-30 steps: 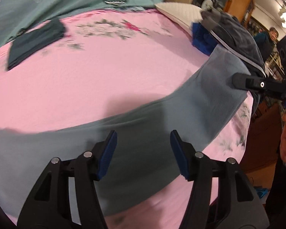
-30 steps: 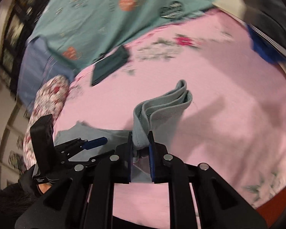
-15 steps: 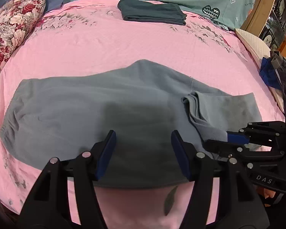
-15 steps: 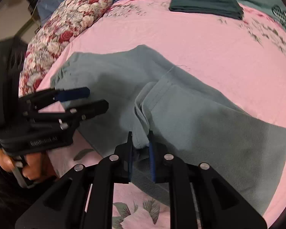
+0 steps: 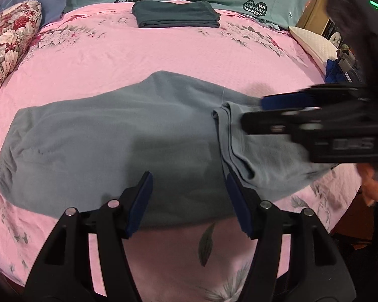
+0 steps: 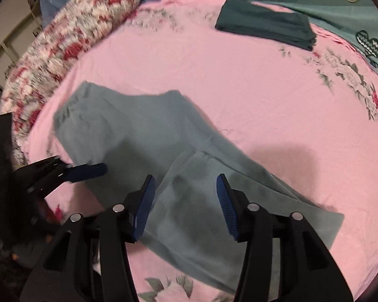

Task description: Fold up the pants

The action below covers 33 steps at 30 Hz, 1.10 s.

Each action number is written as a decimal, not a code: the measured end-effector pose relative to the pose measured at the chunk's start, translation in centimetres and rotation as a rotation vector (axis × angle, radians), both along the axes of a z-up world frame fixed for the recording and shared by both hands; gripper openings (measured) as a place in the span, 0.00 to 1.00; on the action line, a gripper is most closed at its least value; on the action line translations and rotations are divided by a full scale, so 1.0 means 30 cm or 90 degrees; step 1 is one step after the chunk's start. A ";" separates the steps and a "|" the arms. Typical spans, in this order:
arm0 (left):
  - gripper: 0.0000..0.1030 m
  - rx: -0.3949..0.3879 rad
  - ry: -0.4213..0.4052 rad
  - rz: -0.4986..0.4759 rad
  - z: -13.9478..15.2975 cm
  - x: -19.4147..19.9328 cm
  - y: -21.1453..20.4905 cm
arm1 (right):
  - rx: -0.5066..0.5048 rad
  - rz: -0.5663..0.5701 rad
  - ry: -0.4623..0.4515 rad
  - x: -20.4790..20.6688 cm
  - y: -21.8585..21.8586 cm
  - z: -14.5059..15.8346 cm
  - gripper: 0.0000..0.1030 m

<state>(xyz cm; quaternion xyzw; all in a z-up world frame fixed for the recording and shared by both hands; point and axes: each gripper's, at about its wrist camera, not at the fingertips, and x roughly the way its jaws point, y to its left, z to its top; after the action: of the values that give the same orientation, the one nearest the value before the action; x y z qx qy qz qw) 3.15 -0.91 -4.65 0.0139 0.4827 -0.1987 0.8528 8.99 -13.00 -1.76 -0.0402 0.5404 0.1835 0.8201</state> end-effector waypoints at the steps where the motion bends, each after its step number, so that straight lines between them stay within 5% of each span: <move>1: 0.60 -0.001 -0.001 0.004 -0.001 -0.010 0.005 | -0.036 -0.001 0.000 0.004 0.028 -0.019 0.51; 6: 0.60 -0.009 0.008 0.018 -0.019 -0.023 0.045 | -0.132 0.003 -0.020 0.001 0.112 -0.107 0.45; 7: 0.60 -0.012 0.010 0.020 -0.023 -0.022 0.052 | -0.121 0.005 -0.031 -0.006 0.098 -0.105 0.38; 8: 0.60 -0.014 0.012 0.021 -0.025 -0.021 0.057 | -0.113 0.004 -0.040 -0.013 0.082 -0.099 0.17; 11: 0.61 -0.022 0.006 0.017 -0.020 -0.025 0.064 | 0.000 -0.040 -0.043 -0.037 -0.048 -0.057 0.11; 14: 0.61 -0.031 0.004 0.009 -0.018 -0.022 0.059 | 0.078 -0.078 -0.064 -0.080 -0.139 -0.016 0.11; 19: 0.61 -0.030 0.003 0.001 -0.021 -0.020 0.043 | 0.122 -0.090 -0.100 -0.079 -0.122 0.064 0.13; 21: 0.61 -0.027 0.003 0.005 -0.018 -0.022 0.044 | 0.128 -0.065 -0.068 -0.033 -0.056 0.032 0.33; 22: 0.61 -0.025 0.003 0.008 -0.015 -0.025 0.045 | 0.119 -0.046 -0.042 -0.001 -0.024 -0.002 0.52; 25: 0.61 -0.027 -0.012 0.005 0.016 -0.047 0.056 | 0.124 -0.027 -0.011 0.010 -0.007 -0.050 0.52; 28: 0.62 -0.040 -0.038 -0.011 0.062 -0.053 0.049 | 0.153 -0.091 -0.063 -0.045 -0.157 0.031 0.52; 33: 0.62 -0.061 -0.061 -0.083 0.111 -0.020 -0.121 | 0.086 -0.210 -0.100 -0.120 -0.455 0.072 0.46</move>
<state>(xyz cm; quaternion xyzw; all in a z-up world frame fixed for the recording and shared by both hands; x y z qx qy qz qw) 2.55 -4.54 -1.34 0.0137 0.4294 -0.2755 0.8600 5.39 -26.64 0.41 0.0901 0.4602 0.0789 0.8797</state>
